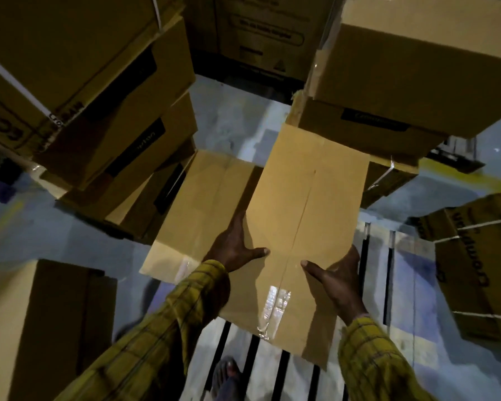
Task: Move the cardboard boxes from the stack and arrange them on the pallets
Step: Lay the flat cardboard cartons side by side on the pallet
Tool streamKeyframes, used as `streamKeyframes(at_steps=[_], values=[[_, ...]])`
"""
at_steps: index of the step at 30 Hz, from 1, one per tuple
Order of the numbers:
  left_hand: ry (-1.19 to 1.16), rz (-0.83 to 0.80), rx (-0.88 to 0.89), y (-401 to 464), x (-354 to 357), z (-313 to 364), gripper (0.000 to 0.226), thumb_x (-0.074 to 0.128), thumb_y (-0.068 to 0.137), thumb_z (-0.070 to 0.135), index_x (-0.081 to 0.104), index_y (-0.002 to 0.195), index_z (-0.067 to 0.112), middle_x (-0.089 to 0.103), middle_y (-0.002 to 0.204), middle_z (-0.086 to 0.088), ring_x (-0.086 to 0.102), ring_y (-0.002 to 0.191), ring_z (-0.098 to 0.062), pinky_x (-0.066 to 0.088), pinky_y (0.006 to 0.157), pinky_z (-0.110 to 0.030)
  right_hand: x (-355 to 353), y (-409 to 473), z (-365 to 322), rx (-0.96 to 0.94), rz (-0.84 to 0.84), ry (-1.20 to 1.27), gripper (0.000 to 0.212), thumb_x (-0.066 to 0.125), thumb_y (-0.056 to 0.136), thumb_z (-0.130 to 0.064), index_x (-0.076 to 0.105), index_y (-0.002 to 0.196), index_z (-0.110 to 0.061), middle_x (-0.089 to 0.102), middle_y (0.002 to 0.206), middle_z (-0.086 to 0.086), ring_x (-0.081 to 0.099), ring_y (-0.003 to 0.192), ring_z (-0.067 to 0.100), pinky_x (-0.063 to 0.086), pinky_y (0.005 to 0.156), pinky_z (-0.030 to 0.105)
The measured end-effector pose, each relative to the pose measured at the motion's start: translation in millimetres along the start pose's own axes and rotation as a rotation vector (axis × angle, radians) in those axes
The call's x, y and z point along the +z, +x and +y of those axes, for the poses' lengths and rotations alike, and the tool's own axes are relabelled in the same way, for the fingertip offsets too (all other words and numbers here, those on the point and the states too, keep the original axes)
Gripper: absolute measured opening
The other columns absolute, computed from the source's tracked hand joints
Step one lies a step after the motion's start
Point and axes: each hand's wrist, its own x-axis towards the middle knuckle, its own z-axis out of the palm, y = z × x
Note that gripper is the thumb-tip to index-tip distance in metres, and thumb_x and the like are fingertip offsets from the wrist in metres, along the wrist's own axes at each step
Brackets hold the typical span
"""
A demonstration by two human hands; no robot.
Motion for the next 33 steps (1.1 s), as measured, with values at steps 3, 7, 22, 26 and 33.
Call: streamKeyframes(at_steps=[3, 7, 22, 26, 33], values=[[0.011, -0.012, -0.036, 26, 26, -17, 0.130, 0.081, 0.054, 0.075, 0.006, 0.155, 0.042, 0.042, 0.156, -0.001, 0.046, 0.137, -0.028, 0.044, 0.112, -0.051, 2, 23, 26, 0.051, -0.007, 0.010, 0.143, 0.097, 0.048, -0.066, 0.012, 0.160, -0.039, 0.036, 0.161, -0.005, 0.044, 0.142, 0.023, 0.041, 0.117, 0.054], [-0.025, 0.012, -0.051, 51, 60, -46, 0.127, 0.082, 0.057, 0.071, 0.006, 0.155, 0.042, 0.041, 0.155, -0.001, 0.042, 0.140, -0.026, 0.042, 0.114, -0.050, 11, 52, 56, 0.093, -0.060, -0.010, 0.141, 0.097, 0.049, -0.060, 0.011, 0.160, -0.039, 0.033, 0.162, -0.004, 0.040, 0.144, 0.025, 0.040, 0.117, 0.051], [0.602, -0.012, 0.047, 123, 124, -142, 0.089, 0.088, 0.076, 0.037, 0.045, 0.146, 0.004, 0.041, 0.148, -0.017, 0.038, 0.133, -0.039, 0.044, 0.106, -0.045, 94, 154, 189, 0.123, -0.416, -0.241, 0.131, 0.088, 0.081, -0.036, -0.011, 0.165, -0.021, -0.007, 0.173, -0.001, 0.002, 0.159, 0.019, 0.010, 0.124, 0.028], [0.800, -0.008, 0.127, 121, 130, -170, 0.100, 0.092, 0.066, 0.041, 0.047, 0.149, 0.008, 0.039, 0.156, -0.018, 0.036, 0.140, -0.044, 0.044, 0.107, -0.050, 104, 150, 208, 0.107, -0.460, -0.340, 0.125, 0.083, 0.088, -0.028, -0.016, 0.163, -0.023, -0.019, 0.172, 0.002, -0.005, 0.160, 0.020, 0.011, 0.112, 0.019], [0.787, -0.053, 0.260, 114, 119, -190, 0.103, 0.095, 0.065, 0.030, 0.043, 0.151, 0.012, 0.032, 0.161, -0.023, 0.028, 0.146, -0.052, 0.047, 0.101, -0.067, 106, 143, 215, 0.066, -0.458, -0.394, 0.135, 0.086, 0.083, -0.039, -0.025, 0.160, -0.029, -0.021, 0.171, 0.005, -0.007, 0.160, 0.024, 0.019, 0.122, 0.034]])
